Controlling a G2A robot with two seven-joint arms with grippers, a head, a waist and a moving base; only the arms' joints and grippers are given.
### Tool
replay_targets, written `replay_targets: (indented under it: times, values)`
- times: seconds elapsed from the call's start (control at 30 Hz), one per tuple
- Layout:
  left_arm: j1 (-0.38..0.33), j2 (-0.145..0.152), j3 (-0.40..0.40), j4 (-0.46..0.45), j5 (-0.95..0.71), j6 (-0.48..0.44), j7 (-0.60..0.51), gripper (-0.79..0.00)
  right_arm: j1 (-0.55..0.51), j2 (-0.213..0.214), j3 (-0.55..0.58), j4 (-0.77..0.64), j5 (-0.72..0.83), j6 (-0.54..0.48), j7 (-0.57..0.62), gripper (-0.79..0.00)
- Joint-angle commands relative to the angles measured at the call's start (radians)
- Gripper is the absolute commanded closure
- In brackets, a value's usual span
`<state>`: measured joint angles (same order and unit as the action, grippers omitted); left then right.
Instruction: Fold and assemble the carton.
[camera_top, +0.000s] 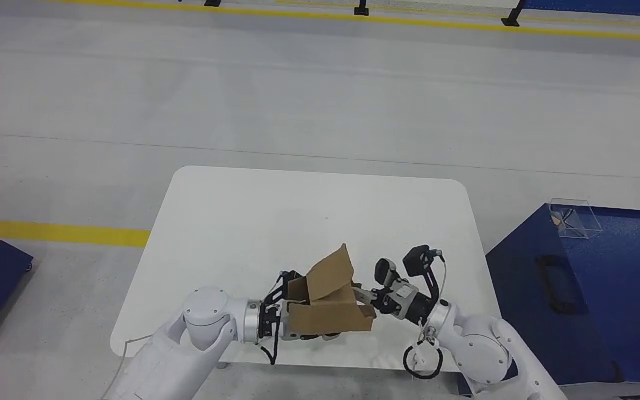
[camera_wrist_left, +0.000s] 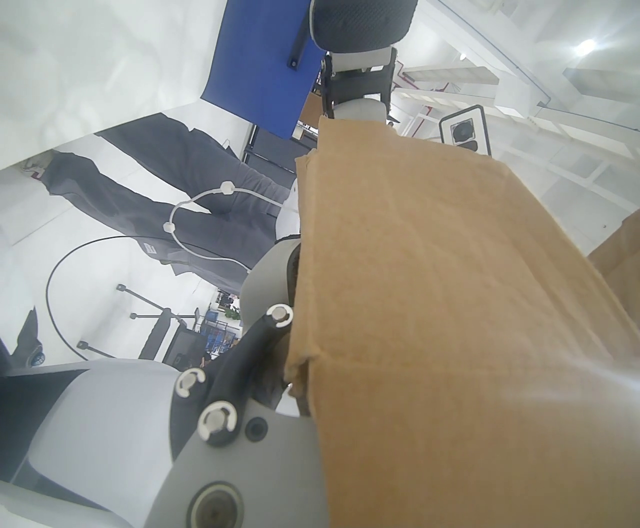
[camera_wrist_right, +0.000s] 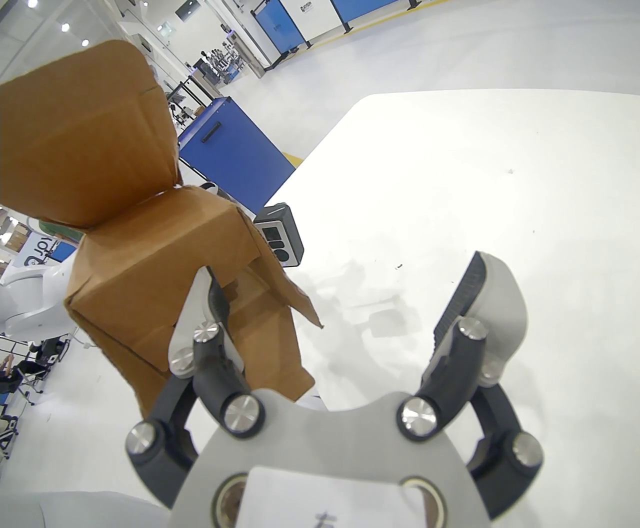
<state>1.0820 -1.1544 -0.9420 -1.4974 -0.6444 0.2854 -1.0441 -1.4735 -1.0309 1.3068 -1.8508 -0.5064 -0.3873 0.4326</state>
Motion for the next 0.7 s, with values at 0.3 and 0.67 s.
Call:
replay_targets:
  times: [0.3,0.67]
  values:
    - [-0.007,-0.004,0.016,0.003,0.008,-0.005,0.012,0.000,-0.009,0.000,0.019,-0.004,-0.005,-0.003,-0.006,-0.785]
    - [0.022,-0.010,-0.013,-0.003,-0.039,-0.081,0.129,0.000,-0.027,0.004,0.082,-0.012,-0.008,0.014,-0.040,-0.785]
